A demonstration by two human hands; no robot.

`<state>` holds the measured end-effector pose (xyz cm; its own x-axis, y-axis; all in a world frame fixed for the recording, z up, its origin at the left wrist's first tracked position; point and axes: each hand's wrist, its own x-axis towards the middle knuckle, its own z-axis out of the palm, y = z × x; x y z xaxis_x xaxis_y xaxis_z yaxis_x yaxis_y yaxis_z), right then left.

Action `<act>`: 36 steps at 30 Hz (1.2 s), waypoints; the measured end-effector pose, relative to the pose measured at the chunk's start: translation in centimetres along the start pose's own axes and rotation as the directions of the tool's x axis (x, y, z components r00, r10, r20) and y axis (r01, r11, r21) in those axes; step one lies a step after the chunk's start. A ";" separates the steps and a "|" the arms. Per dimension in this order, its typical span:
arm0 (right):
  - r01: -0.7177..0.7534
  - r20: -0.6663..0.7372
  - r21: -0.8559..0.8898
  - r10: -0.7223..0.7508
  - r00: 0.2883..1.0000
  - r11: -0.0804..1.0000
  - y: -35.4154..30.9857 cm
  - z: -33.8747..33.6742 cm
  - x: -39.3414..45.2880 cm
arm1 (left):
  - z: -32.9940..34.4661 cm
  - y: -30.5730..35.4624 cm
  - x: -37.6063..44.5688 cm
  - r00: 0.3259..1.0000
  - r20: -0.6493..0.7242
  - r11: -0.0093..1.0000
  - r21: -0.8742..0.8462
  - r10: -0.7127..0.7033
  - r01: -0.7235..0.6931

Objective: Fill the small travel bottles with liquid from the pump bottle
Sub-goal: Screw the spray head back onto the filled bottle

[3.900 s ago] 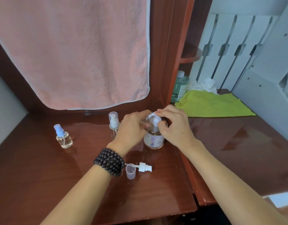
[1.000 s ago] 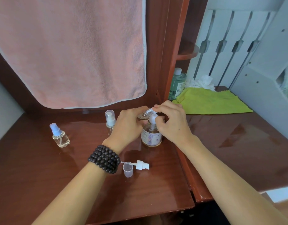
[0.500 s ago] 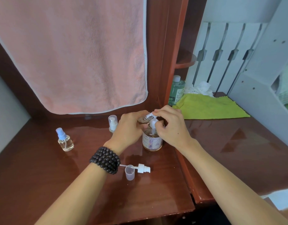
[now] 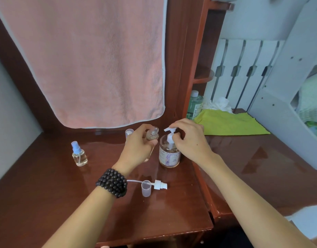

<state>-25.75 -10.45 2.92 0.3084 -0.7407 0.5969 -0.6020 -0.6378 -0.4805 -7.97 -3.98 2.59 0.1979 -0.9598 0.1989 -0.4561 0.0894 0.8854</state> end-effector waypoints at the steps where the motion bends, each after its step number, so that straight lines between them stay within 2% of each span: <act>1: 0.007 -0.015 0.020 -0.007 1.000 1.000 -0.4 -0.1 0.0 | -0.5 0.2 -0.2 1.000 -0.014 1.000 -0.017 0.005 -0.005; 8: -0.012 0.019 0.185 0.009 1.000 0.983 -4.9 0.4 -3.0 | -3.6 0.3 -1.6 0.996 -0.060 0.992 -0.111 0.060 -0.066; 14: -0.155 0.202 0.172 0.119 0.972 0.973 -6.4 2.6 -7.7 | -6.1 -0.9 -4.2 0.999 -0.026 0.989 -0.138 0.042 -0.046; 18: -0.239 0.372 0.054 0.203 0.906 0.969 -5.1 3.7 -9.7 | -6.9 -2.0 -5.5 1.000 -0.003 0.971 -0.239 -0.001 0.000; 23: -0.128 0.526 -0.194 0.213 0.824 0.973 -3.8 4.8 -11.1 | -7.0 -3.1 -6.1 1.000 0.019 0.964 -0.264 -0.019 0.023; 30: -0.094 0.505 -0.232 0.203 0.839 0.968 -3.3 5.4 -10.8 | -7.0 -3.8 -6.3 0.998 0.048 0.964 -0.264 -0.033 0.044; 36: -0.150 0.282 -0.006 0.145 0.948 0.989 -5.1 1.5 -9.2 | -7.2 -4.3 -6.6 0.998 0.040 0.962 -0.268 -0.050 0.059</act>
<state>-24.47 -0.69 -1.10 0.4129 -0.8547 0.3147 -0.6459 -0.5184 -0.5604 -1.10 3.85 0.49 0.1858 -0.9729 0.1377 -0.1943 0.1010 0.9757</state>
